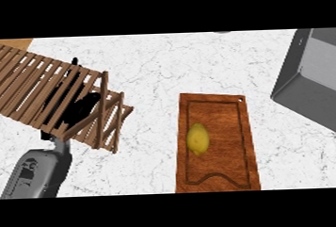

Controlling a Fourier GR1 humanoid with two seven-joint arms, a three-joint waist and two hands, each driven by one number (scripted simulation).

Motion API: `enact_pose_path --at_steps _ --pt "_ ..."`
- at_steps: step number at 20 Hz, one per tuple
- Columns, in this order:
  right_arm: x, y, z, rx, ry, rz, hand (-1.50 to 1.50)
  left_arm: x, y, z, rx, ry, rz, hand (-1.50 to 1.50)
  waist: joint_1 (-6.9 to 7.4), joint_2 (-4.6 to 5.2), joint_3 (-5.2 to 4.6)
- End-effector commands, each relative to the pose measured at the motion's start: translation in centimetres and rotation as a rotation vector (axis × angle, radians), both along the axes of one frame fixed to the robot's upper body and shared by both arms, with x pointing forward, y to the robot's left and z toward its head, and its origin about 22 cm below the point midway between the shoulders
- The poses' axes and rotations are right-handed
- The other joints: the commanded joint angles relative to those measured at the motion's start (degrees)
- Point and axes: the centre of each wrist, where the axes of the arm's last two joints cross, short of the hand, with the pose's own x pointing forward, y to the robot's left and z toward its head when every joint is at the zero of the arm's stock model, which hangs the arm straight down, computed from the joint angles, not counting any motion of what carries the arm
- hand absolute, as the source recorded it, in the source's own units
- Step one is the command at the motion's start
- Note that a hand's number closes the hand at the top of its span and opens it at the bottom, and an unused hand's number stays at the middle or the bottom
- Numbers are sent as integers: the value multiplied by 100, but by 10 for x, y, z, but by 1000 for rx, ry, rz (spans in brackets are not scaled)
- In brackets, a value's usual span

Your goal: Pick the sweet potato from the cutting board and place it in the cardboard box

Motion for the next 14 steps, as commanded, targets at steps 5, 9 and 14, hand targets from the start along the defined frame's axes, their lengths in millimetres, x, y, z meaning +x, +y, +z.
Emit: enact_pose_path --at_steps 5,9,14 --pt "25 -38 -35 59 72 -98 150 -25 12 -61 48 206 55 0 184 139 -121" --pt "38 -39 -57 208 84 -56 -150 -14 22 -47 52 213 65 0 235 136 -110" --pt "37 -59 -63 349 -44 45 -150 -21 20 -62 42 220 69 0 98 128 -106"
